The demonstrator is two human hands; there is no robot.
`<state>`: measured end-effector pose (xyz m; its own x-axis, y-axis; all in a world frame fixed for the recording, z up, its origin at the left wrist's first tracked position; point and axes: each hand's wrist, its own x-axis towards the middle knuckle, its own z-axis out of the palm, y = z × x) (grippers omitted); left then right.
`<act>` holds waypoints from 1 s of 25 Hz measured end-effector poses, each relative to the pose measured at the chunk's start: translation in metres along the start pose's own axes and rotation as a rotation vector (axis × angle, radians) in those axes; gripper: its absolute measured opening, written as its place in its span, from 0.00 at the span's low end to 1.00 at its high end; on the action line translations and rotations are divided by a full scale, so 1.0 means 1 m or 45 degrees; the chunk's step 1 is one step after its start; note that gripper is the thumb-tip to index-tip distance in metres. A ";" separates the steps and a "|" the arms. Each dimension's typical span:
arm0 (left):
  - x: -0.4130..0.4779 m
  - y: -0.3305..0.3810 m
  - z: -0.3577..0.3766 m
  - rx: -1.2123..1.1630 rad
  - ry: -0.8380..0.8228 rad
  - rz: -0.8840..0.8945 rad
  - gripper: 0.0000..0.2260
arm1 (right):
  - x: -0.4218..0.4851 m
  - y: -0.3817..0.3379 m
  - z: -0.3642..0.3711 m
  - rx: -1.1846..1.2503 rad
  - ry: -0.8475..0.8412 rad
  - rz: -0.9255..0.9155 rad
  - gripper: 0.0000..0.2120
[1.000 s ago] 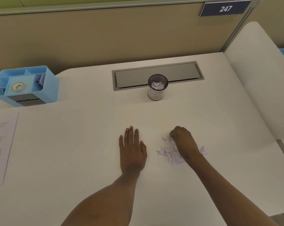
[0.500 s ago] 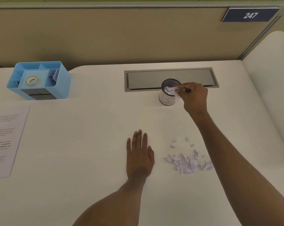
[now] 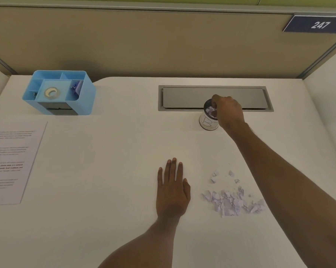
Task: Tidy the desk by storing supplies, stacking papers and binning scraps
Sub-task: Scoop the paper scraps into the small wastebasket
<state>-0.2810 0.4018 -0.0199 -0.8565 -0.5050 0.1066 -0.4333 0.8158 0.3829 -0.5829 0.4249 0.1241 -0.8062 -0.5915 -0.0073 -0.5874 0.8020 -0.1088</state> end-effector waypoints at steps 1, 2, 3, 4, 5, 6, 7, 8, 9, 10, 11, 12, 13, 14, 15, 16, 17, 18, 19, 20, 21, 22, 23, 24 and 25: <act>0.000 0.000 0.000 0.001 0.000 0.000 0.25 | -0.001 -0.002 -0.001 -0.026 0.030 -0.014 0.10; 0.000 0.000 0.000 0.002 0.001 0.000 0.25 | 0.000 -0.004 -0.002 -0.031 0.016 -0.016 0.09; 0.000 0.000 0.000 0.003 0.002 -0.001 0.25 | 0.002 -0.006 -0.005 -0.011 -0.036 0.004 0.09; 0.000 0.000 0.000 0.003 0.003 -0.001 0.25 | 0.006 -0.009 -0.009 -0.016 -0.135 0.042 0.09; 0.000 0.000 0.000 0.004 0.004 0.000 0.25 | 0.011 -0.012 -0.012 -0.063 -0.256 0.077 0.12; 0.000 0.000 0.000 0.006 0.003 0.000 0.25 | 0.014 -0.014 -0.015 -0.135 -0.360 0.094 0.15; 0.000 0.000 0.000 0.007 0.001 -0.001 0.25 | 0.016 -0.017 -0.017 -0.214 -0.434 0.084 0.17; 0.000 0.000 0.000 0.005 -0.002 -0.003 0.25 | 0.015 -0.019 -0.018 -0.279 -0.483 0.042 0.18; 0.000 0.000 -0.001 0.002 -0.003 -0.005 0.25 | 0.014 -0.020 -0.019 -0.314 -0.511 0.007 0.18; 0.000 0.001 -0.001 0.002 -0.005 -0.007 0.25 | 0.014 -0.017 -0.016 -0.300 -0.504 -0.029 0.19; 0.001 0.001 -0.001 0.004 -0.007 -0.008 0.25 | 0.014 -0.012 -0.014 -0.248 -0.447 -0.063 0.19; 0.001 0.001 -0.001 0.007 -0.011 -0.008 0.25 | 0.013 -0.004 -0.013 -0.138 -0.322 -0.072 0.18; 0.001 0.001 -0.001 0.010 -0.016 -0.010 0.25 | 0.009 0.004 -0.014 0.011 -0.146 -0.054 0.15; 0.001 0.001 -0.001 0.011 -0.018 -0.012 0.25 | 0.001 0.010 -0.017 0.176 0.049 -0.022 0.12; 0.000 0.000 -0.001 0.009 -0.016 -0.013 0.25 | -0.010 0.017 -0.017 0.336 0.200 0.015 0.11; 0.000 0.000 -0.001 0.009 -0.012 -0.013 0.25 | -0.026 0.024 -0.017 0.463 0.310 0.057 0.11; 0.000 0.000 -0.001 0.013 -0.011 -0.011 0.25 | -0.044 0.030 -0.012 0.548 0.373 0.112 0.11; 0.000 0.000 0.000 0.021 -0.014 -0.009 0.25 | -0.065 0.037 -0.003 0.590 0.390 0.178 0.11; 0.000 0.000 0.000 0.029 -0.019 -0.010 0.25 | -0.085 0.044 0.009 0.611 0.363 0.241 0.11; 0.000 0.000 0.000 0.035 -0.023 -0.011 0.25 | -0.103 0.051 0.023 0.607 0.312 0.298 0.12; 0.000 0.000 0.000 0.041 -0.027 -0.011 0.25 | -0.122 0.056 0.038 0.589 0.248 0.350 0.13; 0.000 0.000 0.000 0.047 -0.029 -0.006 0.25 | -0.138 0.062 0.052 0.556 0.180 0.399 0.14; 0.000 -0.001 0.001 0.054 -0.027 -0.002 0.25 | -0.152 0.064 0.064 0.517 0.119 0.435 0.17; -0.001 -0.001 0.001 0.057 -0.020 -0.003 0.25 | -0.163 0.064 0.075 0.483 0.073 0.443 0.18; -0.001 -0.001 0.001 0.056 -0.013 -0.005 0.25 | -0.173 0.062 0.082 0.460 0.037 0.428 0.20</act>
<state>-0.2804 0.4013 -0.0218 -0.8574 -0.5057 0.0953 -0.4486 0.8253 0.3429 -0.4736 0.5699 0.0366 -0.9515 -0.2986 -0.0736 -0.2370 0.8645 -0.4433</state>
